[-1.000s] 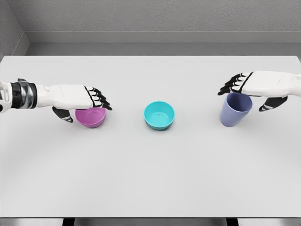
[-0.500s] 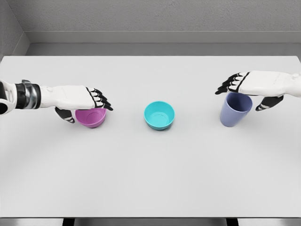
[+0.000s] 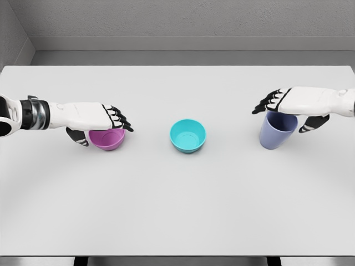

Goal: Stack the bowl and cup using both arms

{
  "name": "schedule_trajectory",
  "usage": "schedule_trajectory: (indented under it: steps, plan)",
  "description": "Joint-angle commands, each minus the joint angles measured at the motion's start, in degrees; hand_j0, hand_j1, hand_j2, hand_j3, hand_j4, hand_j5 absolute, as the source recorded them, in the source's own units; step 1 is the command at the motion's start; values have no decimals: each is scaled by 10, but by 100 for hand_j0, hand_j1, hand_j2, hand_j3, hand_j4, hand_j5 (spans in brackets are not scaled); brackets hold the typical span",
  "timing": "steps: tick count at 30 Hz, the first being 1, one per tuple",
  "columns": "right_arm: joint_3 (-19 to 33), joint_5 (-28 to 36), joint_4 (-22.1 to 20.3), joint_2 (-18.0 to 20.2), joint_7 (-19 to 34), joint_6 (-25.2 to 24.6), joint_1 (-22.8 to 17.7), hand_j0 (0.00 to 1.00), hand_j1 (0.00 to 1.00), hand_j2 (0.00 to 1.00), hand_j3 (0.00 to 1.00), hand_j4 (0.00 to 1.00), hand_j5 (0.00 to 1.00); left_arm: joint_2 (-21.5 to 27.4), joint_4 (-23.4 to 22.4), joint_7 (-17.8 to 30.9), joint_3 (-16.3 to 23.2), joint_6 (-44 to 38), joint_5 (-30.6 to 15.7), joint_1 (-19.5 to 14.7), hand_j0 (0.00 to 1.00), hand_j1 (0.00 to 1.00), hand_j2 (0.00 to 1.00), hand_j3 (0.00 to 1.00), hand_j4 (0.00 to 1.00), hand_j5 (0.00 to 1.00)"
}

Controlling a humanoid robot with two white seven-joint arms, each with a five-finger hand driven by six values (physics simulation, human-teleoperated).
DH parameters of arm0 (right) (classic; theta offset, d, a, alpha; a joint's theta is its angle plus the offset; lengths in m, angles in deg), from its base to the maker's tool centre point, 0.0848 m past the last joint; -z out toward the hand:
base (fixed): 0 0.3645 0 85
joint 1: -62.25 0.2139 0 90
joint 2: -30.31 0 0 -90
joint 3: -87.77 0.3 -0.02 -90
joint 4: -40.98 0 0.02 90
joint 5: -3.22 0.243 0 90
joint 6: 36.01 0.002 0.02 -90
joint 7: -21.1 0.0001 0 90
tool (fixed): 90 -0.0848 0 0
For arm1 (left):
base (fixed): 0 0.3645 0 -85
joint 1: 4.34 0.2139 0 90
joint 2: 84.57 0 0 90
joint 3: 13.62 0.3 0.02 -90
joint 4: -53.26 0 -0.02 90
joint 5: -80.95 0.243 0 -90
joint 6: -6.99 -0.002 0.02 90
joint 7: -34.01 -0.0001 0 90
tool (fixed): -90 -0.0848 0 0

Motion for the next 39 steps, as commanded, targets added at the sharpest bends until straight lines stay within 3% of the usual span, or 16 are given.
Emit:
schedule_trajectory:
  steps: [1, 39]
  plan:
    - [-4, 2, 1, 0, 0, -1, -1, 100, 100, 100, 100, 100, 100, -4, -6, 0, 0, -1, 2, 0, 100, 100, 100, 100, 100, 100]
    - [-18, -14, 31, -26, 0, -1, 4, 100, 100, 100, 100, 100, 100, -28, -42, 0, 1, -1, 8, 2, 100, 100, 100, 100, 100, 100]
